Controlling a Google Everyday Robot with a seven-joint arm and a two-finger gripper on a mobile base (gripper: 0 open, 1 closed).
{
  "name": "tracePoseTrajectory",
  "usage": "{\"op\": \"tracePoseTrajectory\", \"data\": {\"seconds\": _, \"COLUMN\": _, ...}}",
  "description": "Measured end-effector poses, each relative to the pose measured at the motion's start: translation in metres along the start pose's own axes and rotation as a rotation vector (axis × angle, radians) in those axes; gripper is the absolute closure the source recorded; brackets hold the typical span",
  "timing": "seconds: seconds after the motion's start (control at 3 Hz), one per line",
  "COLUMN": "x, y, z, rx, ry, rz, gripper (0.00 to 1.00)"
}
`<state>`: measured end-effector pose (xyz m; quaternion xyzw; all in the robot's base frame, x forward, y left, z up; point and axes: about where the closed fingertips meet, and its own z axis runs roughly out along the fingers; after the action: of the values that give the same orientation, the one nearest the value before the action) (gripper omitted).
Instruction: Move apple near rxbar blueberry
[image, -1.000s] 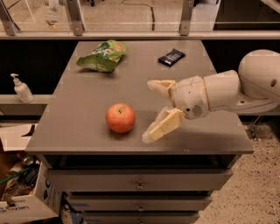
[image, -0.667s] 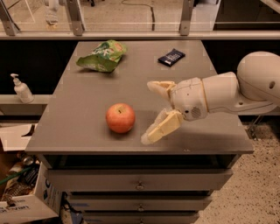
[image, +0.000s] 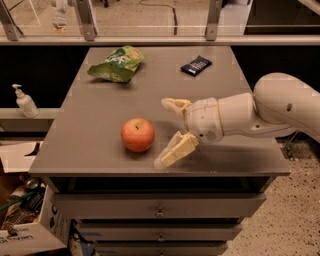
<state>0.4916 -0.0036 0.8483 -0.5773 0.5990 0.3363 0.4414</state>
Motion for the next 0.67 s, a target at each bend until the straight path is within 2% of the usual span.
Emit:
{"op": "tracePoseTrajectory", "data": {"seconds": 0.33, "x": 0.003, "y": -0.005, "z": 0.021, "rx": -0.020, "ry": -0.014, "rz": -0.025, "gripper": 0.00}}
{"op": "tracePoseTrajectory", "data": {"seconds": 0.67, "x": 0.003, "y": -0.003, "z": 0.040, "rx": -0.036, "ry": -0.026, "rz": -0.020, "gripper": 0.00}}
